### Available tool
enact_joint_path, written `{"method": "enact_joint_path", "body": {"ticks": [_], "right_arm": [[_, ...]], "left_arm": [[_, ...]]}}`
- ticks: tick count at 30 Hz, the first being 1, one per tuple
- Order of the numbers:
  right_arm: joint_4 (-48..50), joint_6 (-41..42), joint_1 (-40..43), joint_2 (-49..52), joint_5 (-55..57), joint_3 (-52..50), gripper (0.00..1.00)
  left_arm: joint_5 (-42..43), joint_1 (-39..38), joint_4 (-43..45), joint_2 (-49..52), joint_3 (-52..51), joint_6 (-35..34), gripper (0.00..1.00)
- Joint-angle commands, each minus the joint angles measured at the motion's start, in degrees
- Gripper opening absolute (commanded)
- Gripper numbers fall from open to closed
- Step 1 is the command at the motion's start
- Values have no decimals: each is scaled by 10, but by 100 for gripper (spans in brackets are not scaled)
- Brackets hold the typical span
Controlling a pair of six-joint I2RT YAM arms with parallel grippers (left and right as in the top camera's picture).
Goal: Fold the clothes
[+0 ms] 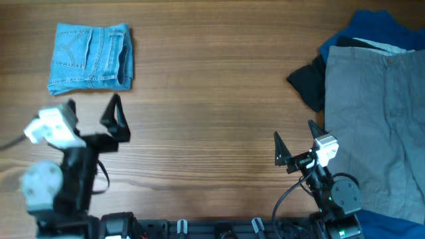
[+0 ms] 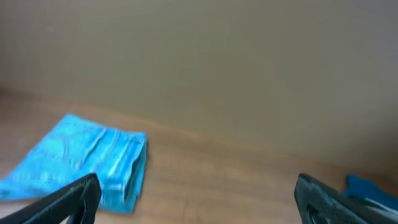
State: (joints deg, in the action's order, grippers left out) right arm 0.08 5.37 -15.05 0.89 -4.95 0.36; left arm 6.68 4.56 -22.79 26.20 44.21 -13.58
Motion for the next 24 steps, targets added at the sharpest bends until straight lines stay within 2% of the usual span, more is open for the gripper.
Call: {"method": "enact_joint_path", "body": {"ticks": [1, 5, 10, 15, 16, 24], "right_arm": [[3, 8, 4, -6, -6, -1, 100], [3, 8, 4, -6, -6, -1, 100], [3, 8, 4, -6, -6, -1, 100], [3, 8, 4, -6, -6, -1, 100], [3, 8, 4, -6, -6, -1, 100], [3, 8, 4, -6, -6, -1, 100]], "left_arm": [[-19, -2, 75, -124, -124, -36, 100], [-19, -2, 94, -255, -217, -36, 100], [-32, -3, 165, -260, -294, -38, 100], [-31, -3, 306, -260, -438, -39, 100], [-31, -4, 278, -260, -438, -38, 100], [-31, -6, 224, -260, -438, -34, 100]]}}
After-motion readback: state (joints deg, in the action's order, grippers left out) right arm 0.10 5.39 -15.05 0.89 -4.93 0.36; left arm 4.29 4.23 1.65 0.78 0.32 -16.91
